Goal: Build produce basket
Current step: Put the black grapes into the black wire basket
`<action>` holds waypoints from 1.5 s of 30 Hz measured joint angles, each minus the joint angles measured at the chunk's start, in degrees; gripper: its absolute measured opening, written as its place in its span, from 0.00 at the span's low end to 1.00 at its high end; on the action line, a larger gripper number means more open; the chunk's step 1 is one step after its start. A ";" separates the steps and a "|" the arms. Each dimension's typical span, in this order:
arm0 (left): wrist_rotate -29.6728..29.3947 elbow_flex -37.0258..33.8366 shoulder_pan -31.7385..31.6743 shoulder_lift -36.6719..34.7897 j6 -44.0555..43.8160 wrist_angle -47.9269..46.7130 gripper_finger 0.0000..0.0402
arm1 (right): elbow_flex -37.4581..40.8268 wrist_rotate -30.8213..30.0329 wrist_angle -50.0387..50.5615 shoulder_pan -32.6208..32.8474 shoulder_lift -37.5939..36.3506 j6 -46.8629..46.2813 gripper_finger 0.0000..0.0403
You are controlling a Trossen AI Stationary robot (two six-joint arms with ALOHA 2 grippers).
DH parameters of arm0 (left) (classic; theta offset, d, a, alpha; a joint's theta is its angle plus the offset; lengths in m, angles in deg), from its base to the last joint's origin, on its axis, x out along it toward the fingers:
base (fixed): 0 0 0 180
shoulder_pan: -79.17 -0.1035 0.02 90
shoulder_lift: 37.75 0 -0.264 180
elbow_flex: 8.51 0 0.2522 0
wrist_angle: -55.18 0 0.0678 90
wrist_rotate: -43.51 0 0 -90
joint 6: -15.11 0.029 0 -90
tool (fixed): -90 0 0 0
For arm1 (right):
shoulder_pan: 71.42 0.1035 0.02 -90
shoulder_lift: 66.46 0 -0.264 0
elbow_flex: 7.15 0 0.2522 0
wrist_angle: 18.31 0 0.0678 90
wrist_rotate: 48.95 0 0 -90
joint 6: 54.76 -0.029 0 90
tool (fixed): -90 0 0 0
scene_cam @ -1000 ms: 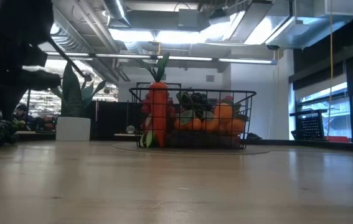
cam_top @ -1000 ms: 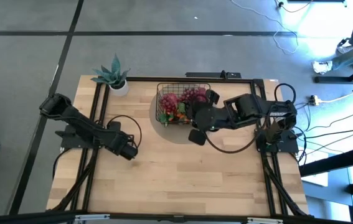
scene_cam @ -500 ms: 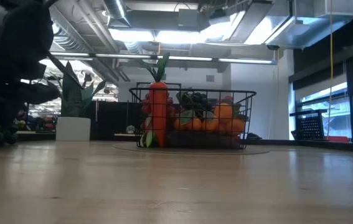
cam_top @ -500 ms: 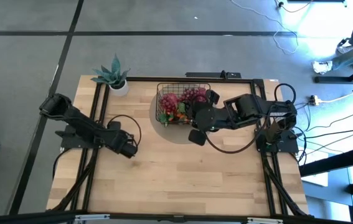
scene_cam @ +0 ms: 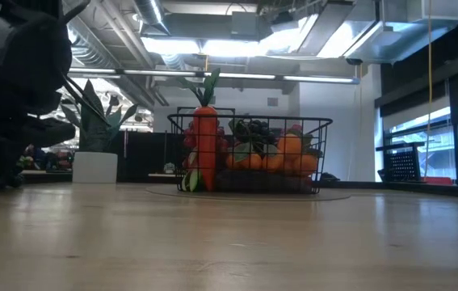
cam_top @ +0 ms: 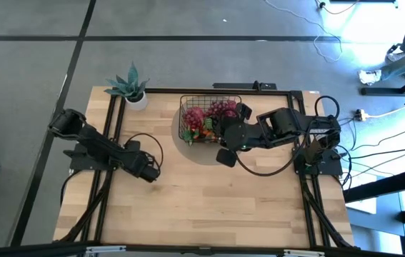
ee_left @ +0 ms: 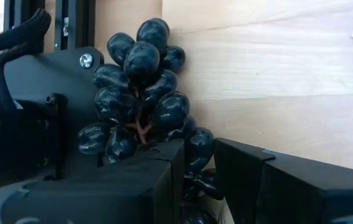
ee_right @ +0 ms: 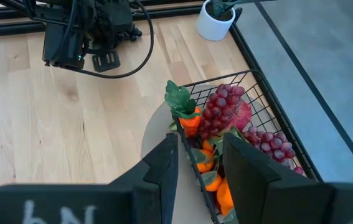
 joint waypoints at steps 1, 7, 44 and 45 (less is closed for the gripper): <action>0.02 0.00 0.00 0.00 0.90 0.04 0.18 | 0.00 0.00 0.00 0.00 0.00 -0.01 0.28; 0.07 -0.02 0.00 0.00 3.98 0.25 0.04 | 0.00 0.02 0.00 -0.02 0.00 0.01 0.28; -28.90 57.55 -4.61 -0.33 48.51 -21.97 0.00 | 0.00 -0.07 6.27 11.19 -4.57 -4.76 0.28; -30.25 58.51 -5.73 -0.33 50.60 -21.17 0.00 | 0.00 -0.13 6.27 11.38 -4.57 -4.84 0.28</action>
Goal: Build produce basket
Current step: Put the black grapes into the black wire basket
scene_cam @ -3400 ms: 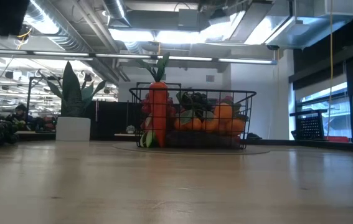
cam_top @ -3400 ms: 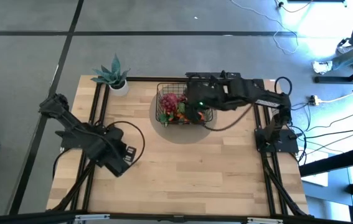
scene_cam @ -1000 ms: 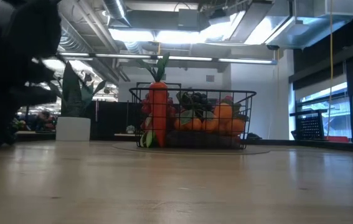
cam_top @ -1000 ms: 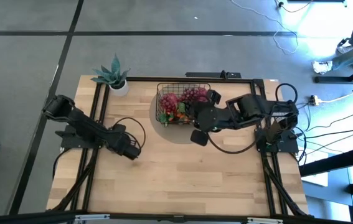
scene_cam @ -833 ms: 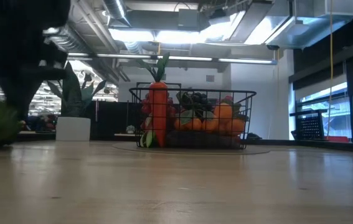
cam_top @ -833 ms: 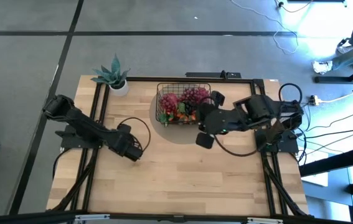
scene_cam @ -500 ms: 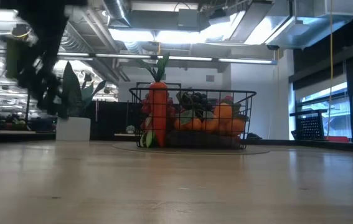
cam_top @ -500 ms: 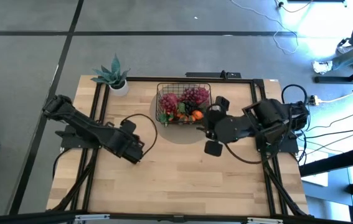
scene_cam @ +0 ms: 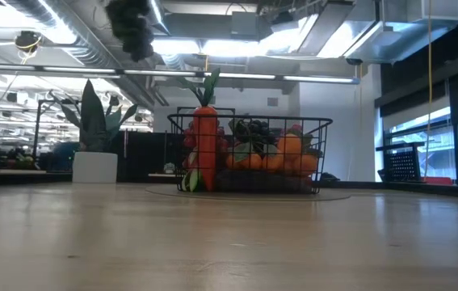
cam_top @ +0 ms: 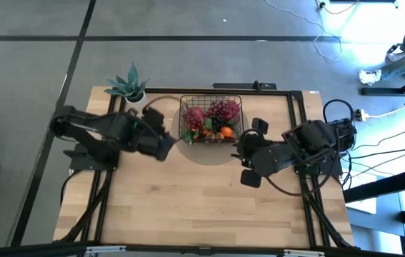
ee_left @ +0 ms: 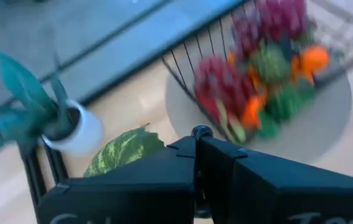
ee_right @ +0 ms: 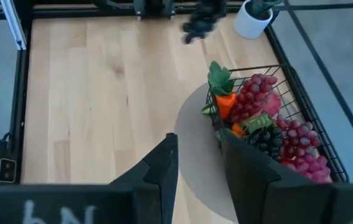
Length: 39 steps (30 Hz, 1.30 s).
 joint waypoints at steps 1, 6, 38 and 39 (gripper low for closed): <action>-1.24 0.80 -1.14 0.00 2.26 1.08 0.00 | 0.00 -0.32 -0.02 0.21 0.00 -0.05 0.28; -3.44 2.72 -8.05 0.00 16.88 12.47 0.00 | 0.00 -3.27 0.00 0.89 0.00 -0.06 0.28; 8.05 2.69 -28.83 20.32 49.38 39.42 0.00 | 0.39 -6.17 0.73 1.06 0.02 -2.88 0.28; 8.05 2.69 -28.93 20.33 49.40 39.44 0.00 | 0.39 -7.79 1.05 1.06 0.02 -3.46 0.28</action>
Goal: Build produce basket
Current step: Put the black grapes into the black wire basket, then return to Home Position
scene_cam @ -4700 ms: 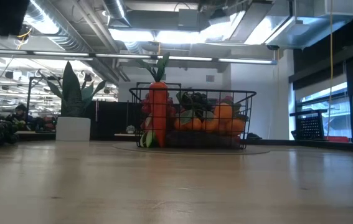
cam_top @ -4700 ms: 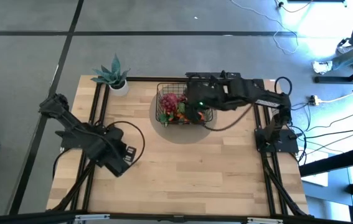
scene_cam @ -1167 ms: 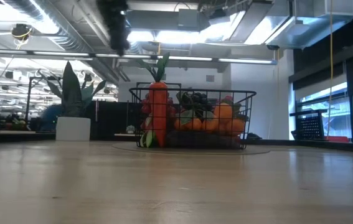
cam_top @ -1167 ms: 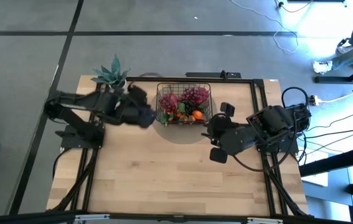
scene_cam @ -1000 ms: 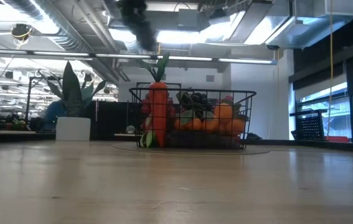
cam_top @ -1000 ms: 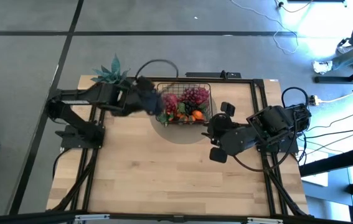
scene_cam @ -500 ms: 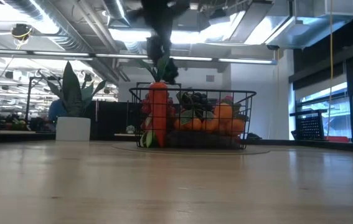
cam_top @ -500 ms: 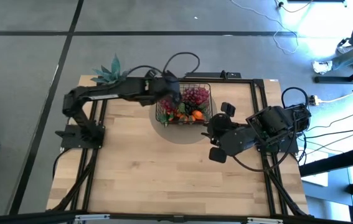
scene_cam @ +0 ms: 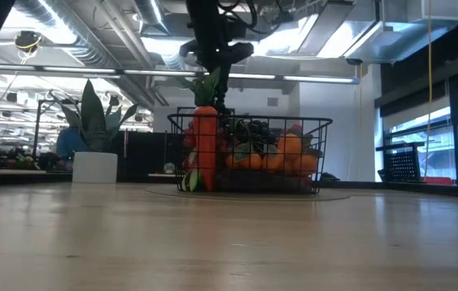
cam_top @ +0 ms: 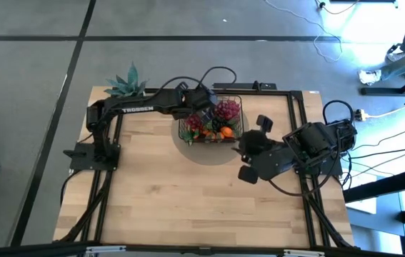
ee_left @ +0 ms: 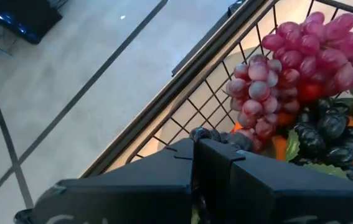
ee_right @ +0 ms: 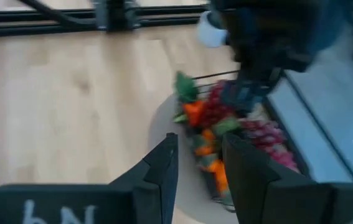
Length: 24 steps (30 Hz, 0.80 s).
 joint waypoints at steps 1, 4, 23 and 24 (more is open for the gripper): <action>-0.01 0.00 -0.03 -0.02 0.00 0.06 0.00 | 0.00 -1.56 0.57 0.00 0.00 -0.86 0.28; 1.46 0.00 -0.28 -0.02 -0.07 0.03 0.00 | 0.02 -3.77 1.86 -0.03 0.00 -2.43 0.28; 6.85 0.00 -2.47 -0.02 -0.02 -0.06 0.19 | 0.02 -3.17 1.77 0.00 0.00 -2.49 0.28; 6.88 0.00 -2.43 -0.03 -0.02 -0.06 0.19 | 0.02 -3.15 1.77 0.00 0.00 -2.46 0.28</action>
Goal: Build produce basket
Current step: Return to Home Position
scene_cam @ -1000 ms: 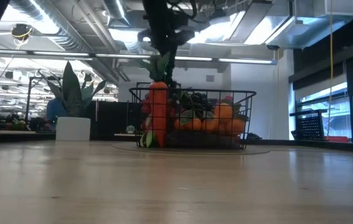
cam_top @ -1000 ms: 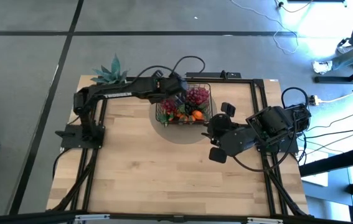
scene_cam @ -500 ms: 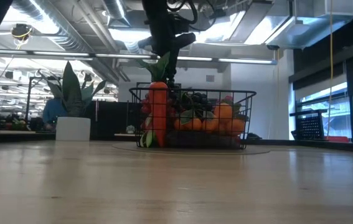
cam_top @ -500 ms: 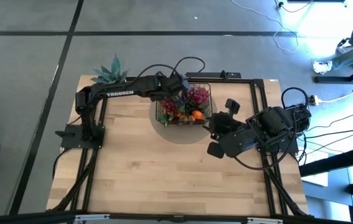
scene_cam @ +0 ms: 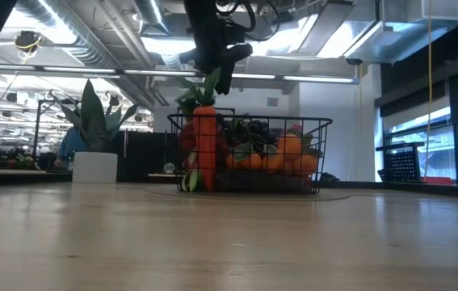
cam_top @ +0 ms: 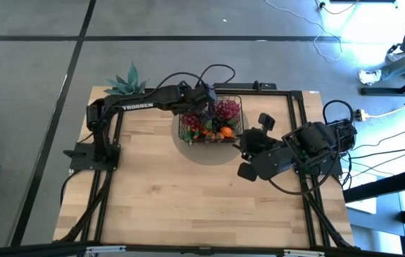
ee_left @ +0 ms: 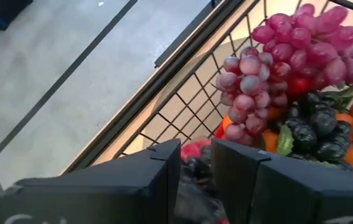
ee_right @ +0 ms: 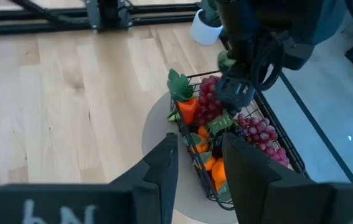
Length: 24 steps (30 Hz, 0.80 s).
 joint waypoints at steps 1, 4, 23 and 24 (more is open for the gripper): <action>0.05 -0.01 0.02 -0.22 0.00 -0.04 0.19 | 0.00 0.17 -0.02 0.00 0.00 0.27 0.28; 0.09 0.84 0.22 -1.02 0.00 -0.96 0.19 | 0.00 3.13 -0.04 -0.02 0.00 1.76 0.28; 1.08 28.01 22.40 -7.82 -5.24 -32.44 0.00 | 0.02 4.34 0.00 2.86 -11.09 7.40 0.01; 0.58 27.93 24.65 -8.51 -6.21 -33.16 0.00 | 0.17 4.34 -0.05 3.45 -12.32 7.23 0.00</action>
